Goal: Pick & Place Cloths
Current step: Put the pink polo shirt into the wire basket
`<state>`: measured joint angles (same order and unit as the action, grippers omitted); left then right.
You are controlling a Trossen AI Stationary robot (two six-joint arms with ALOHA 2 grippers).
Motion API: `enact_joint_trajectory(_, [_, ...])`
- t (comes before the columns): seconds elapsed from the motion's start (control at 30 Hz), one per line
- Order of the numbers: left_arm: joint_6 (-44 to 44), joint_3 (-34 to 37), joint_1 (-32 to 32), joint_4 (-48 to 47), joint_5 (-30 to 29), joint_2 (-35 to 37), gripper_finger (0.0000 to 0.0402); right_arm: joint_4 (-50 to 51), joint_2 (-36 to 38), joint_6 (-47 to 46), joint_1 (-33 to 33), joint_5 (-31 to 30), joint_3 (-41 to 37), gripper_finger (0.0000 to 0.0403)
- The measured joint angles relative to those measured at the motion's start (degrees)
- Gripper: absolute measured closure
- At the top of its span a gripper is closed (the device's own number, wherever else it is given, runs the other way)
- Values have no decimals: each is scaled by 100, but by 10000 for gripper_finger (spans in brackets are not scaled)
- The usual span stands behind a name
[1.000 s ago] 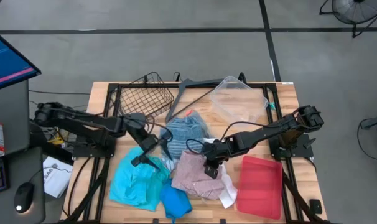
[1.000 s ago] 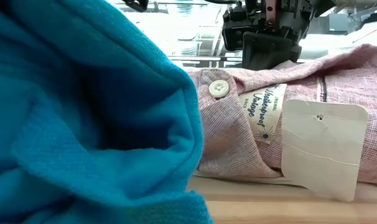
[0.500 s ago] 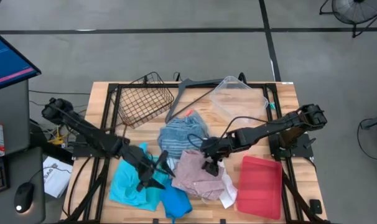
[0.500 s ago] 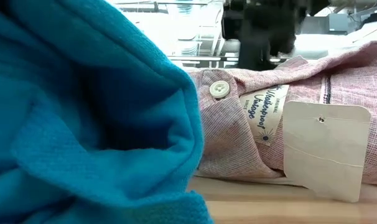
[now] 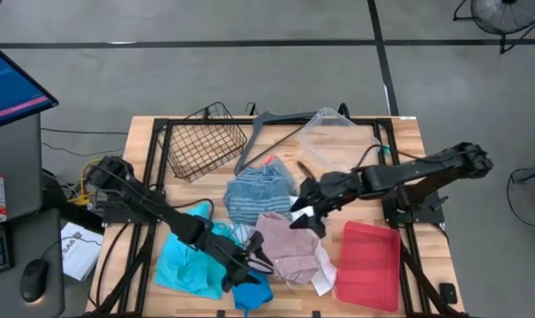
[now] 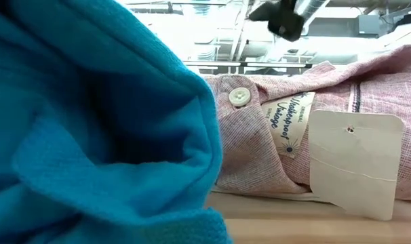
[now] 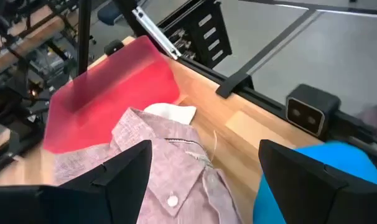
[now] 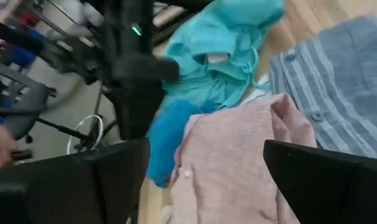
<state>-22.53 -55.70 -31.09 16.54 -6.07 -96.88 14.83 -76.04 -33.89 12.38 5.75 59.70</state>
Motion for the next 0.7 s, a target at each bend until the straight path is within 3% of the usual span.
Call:
enact_joint_trajectory(0.27, [372,-297,-4,-107,-232,-497,116,31,789,-3,186,-429,4,94])
enact_joint_trajectory(0.5, [734,-390,38,-149,-377,-905,93,174,990,26,372,-826,10,94])
enact_joint_trajectory(0.7, [825,-390,39,-247,-1088,-1097,77,340,916,39,469,-928,1,94])
